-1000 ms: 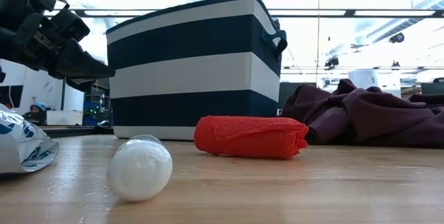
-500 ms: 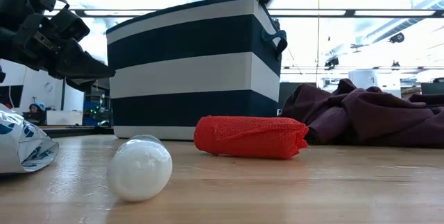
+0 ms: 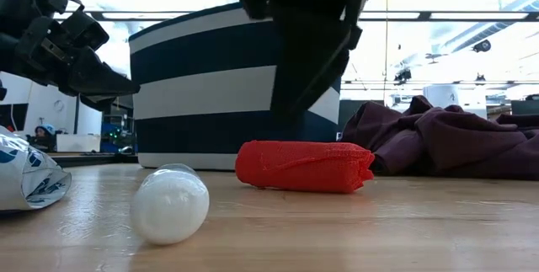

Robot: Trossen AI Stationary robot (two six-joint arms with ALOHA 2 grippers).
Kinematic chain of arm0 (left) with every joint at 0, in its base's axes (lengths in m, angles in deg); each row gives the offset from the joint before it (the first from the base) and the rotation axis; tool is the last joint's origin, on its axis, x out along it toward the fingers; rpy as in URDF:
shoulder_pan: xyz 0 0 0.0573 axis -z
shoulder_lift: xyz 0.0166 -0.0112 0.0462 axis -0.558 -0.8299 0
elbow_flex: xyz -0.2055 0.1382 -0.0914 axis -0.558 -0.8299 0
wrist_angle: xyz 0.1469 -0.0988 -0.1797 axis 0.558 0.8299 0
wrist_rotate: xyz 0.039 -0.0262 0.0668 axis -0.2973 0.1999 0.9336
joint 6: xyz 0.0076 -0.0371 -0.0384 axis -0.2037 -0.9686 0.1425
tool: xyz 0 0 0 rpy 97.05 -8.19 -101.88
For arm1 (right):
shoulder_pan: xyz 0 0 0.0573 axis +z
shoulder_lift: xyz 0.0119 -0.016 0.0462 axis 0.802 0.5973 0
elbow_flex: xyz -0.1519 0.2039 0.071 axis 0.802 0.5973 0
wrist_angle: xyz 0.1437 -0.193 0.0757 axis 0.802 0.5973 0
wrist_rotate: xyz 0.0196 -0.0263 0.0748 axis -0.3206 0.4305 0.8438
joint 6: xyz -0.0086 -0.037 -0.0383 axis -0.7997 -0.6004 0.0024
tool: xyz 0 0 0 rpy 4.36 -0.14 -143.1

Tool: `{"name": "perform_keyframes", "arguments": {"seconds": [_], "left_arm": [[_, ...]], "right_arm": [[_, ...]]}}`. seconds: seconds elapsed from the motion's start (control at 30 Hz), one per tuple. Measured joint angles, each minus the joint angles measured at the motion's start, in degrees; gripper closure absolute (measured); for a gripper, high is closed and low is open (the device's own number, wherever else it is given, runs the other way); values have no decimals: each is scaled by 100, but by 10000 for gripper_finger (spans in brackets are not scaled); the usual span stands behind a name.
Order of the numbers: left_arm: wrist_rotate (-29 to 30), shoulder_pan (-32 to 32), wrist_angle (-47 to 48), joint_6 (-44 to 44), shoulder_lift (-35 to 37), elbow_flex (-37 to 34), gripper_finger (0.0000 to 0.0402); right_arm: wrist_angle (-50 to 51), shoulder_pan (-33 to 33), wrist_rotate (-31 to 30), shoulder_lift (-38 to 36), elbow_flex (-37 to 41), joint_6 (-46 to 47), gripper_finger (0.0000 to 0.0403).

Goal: Pick & place medical supplies in basket/bin
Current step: Put the red rolled bandage into the blue bin

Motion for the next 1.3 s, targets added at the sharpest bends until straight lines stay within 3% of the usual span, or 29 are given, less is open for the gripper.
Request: {"name": "perform_keyframes", "arguments": {"seconds": [0.13,0.53,0.63,0.77,1.03,1.17,1.3], "left_arm": [[2,0,0,1,0,0,402],[2,-2,0,2,2,0,402],[2,-1,0,1,0,0,402],[2,0,0,2,0,0,402],[2,0,0,2,0,0,402],[2,-1,0,2,0,0,402],[2,0,0,0,1,0,402]], "right_arm": [[-524,-59,122,0,431,143,76],[-844,-86,-345,0,1192,599,82],[-842,-86,-305,0,1229,600,114],[-860,-86,-88,0,1130,445,187],[-562,-96,468,-16,433,-257,315],[52,-169,497,-54,-395,-1238,335],[739,-364,60,-66,-1418,-2580,330]]}}
